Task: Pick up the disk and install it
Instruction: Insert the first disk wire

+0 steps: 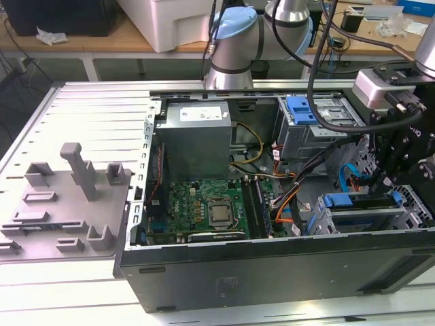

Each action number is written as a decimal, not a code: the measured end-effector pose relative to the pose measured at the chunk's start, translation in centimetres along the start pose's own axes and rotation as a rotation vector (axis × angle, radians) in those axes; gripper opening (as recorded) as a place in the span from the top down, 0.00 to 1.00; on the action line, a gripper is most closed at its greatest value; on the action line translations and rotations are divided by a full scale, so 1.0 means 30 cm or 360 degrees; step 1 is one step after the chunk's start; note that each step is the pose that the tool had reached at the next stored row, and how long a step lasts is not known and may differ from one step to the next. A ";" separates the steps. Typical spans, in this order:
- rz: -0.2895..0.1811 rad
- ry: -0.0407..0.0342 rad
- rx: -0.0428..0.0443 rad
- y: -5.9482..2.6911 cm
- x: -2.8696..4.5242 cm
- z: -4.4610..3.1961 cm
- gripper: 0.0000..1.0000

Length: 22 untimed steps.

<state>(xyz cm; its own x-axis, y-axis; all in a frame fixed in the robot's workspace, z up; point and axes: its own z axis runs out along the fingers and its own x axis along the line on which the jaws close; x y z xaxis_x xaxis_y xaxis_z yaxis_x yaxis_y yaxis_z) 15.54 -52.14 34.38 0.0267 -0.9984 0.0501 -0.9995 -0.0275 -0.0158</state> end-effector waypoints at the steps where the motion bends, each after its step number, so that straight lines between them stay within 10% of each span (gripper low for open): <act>1: 0.0003 0.0000 0.0000 0.000 0.001 0.000 0.83; 22: 0.0044 -0.0003 -0.0002 -0.001 0.011 0.001 0.83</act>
<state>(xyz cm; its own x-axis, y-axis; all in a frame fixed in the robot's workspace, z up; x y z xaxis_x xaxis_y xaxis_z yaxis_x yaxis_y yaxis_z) 15.59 -52.48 34.38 -0.0009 -0.9989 0.0476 -0.9999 0.0001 -0.0158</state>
